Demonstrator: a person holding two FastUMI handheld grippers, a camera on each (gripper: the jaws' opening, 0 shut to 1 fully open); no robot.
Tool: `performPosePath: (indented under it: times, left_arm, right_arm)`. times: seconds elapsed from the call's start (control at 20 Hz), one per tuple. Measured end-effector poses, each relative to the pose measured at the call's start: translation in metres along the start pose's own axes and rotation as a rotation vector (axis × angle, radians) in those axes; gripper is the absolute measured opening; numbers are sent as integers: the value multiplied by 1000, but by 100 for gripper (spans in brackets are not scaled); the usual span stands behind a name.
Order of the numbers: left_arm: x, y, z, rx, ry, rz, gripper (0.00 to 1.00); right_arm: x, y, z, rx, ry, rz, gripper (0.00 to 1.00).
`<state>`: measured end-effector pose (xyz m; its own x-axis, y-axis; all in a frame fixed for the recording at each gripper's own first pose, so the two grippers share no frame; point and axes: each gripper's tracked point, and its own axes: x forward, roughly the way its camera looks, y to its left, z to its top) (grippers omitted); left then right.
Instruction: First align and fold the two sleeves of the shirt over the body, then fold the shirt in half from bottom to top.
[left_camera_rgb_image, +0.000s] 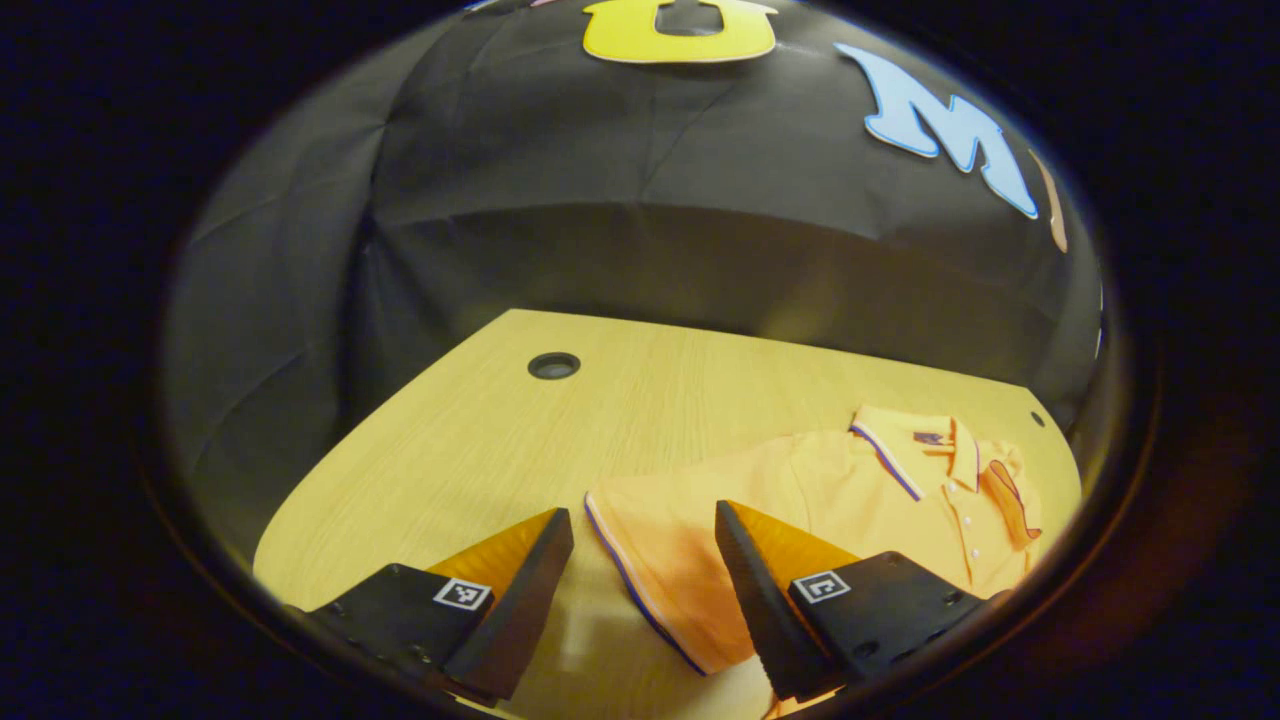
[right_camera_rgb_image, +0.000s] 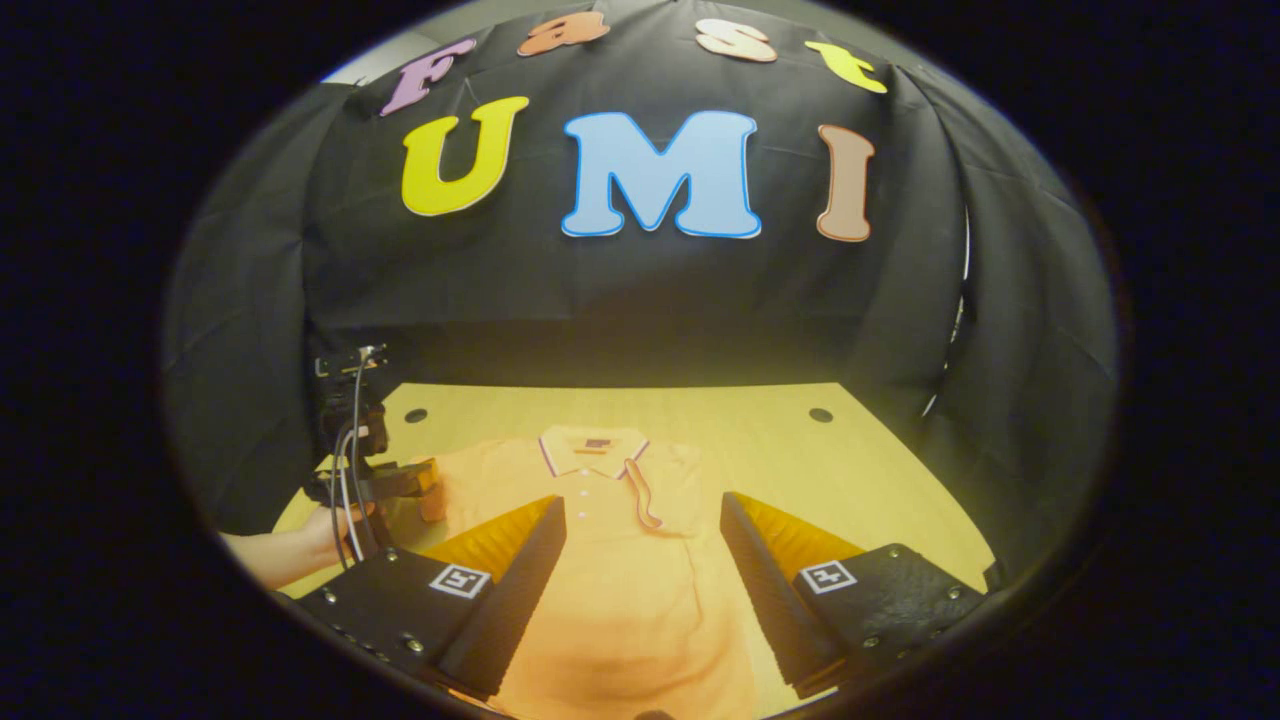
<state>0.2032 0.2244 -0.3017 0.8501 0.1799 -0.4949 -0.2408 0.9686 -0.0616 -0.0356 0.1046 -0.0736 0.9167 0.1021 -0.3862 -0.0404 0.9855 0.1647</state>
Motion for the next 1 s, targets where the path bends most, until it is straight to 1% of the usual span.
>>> performPosePath:
  times: [0.05,0.1,0.2,0.3,0.4,0.45,0.5,0.55,0.6,0.65,0.7,0.75,0.8,0.85,0.9,0.95,1.0]
  left_arm:
    - [4,1,-3,-4,12,5,95]
    - [7,1,-4,-7,18,6,94]
    - [10,0,-8,-7,32,13,94]
    - [11,-7,-6,-2,29,-1,95]
    - [13,-16,-8,5,38,-15,94]
    - [15,-15,-10,21,41,0,97]
    - [16,-12,-12,43,47,24,92]
    - [19,-10,-13,64,52,42,83]
    - [19,-12,-12,70,52,35,75]
    - [20,-13,-13,78,55,25,70]
    - [18,-16,-12,66,48,17,66]
    - [21,-17,-10,60,44,9,34]
    - [20,-18,-10,59,38,12,29]
    - [22,-19,-11,67,39,16,13]
    - [20,-21,-9,71,35,16,13]
    - [21,-23,-9,78,38,16,6]
    - [20,-23,-6,76,30,21,6]
  right_arm:
    - [-3,-3,-2,5,6,-5,94]
    - [-5,-5,-5,13,14,-8,97]
    - [-5,-7,-11,34,31,-5,97]
    - [-4,-9,-17,58,50,1,97]
    - [-7,-12,-19,78,56,3,97]
    - [-5,-13,-21,84,57,2,97]
    - [-6,-13,-22,88,60,4,97]
    - [-7,-13,-23,94,62,9,97]
    - [-7,-12,-23,100,62,11,97]
    - [-7,-14,-25,102,61,12,97]
    - [-8,-16,-26,105,64,12,97]
    - [-9,-16,-28,109,66,14,97]
    - [-9,-18,-30,113,70,13,97]
    - [-10,-20,-33,119,76,12,97]
    - [-12,-23,-34,123,77,8,97]
    - [-15,-27,-35,125,75,2,97]
    - [-17,-31,-35,124,74,-4,97]
